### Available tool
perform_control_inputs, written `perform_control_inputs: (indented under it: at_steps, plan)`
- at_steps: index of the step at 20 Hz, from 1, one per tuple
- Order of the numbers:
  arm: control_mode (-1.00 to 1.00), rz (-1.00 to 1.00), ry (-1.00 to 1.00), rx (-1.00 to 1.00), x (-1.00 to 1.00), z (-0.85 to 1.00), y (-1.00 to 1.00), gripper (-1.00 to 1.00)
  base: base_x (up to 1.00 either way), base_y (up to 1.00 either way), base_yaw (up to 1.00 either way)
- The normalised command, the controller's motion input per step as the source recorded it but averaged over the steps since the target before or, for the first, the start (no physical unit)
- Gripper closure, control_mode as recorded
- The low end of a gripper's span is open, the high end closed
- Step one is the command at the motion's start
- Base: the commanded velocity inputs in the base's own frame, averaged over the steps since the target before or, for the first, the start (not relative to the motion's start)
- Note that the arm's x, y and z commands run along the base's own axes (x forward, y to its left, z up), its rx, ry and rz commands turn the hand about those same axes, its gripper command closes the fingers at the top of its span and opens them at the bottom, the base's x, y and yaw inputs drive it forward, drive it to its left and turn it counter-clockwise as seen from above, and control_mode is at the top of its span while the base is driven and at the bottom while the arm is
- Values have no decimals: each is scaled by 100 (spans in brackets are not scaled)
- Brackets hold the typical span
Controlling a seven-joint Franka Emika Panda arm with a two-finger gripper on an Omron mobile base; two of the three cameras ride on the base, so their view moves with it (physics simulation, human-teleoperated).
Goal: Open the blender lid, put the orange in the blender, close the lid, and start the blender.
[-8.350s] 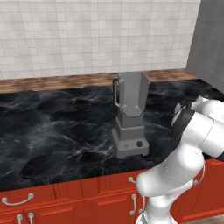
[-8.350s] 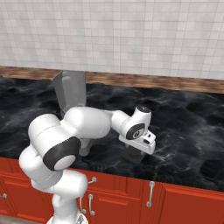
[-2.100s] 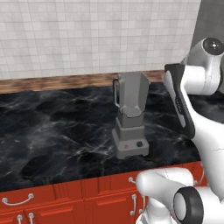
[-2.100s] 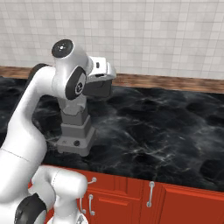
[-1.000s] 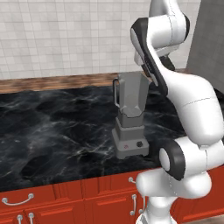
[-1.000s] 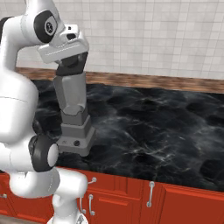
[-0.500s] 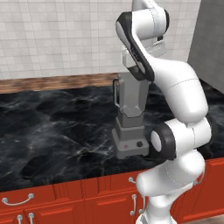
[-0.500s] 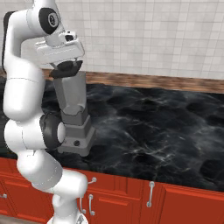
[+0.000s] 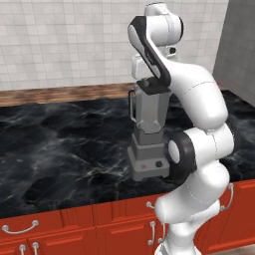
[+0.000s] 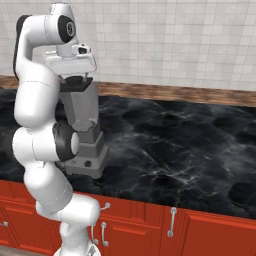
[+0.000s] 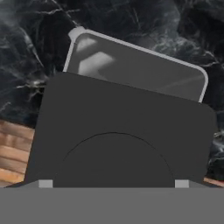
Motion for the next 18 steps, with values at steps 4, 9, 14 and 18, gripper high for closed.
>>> perform_control_inputs:
  at_steps: [4, 9, 14, 18]
  plan:
    - [-100, 0, 0, 11, 19, -26, 0, 100, 0, 0, 0]
    - [-100, -7, 0, 7, 14, -22, 0, 100, 0, 0, 0]
    - [-100, -6, -1, 5, 37, -1, 0, 100, 0, 0, 0]
    - [-100, -4, -11, 6, 25, -1, 0, 100, 0, 0, 0]
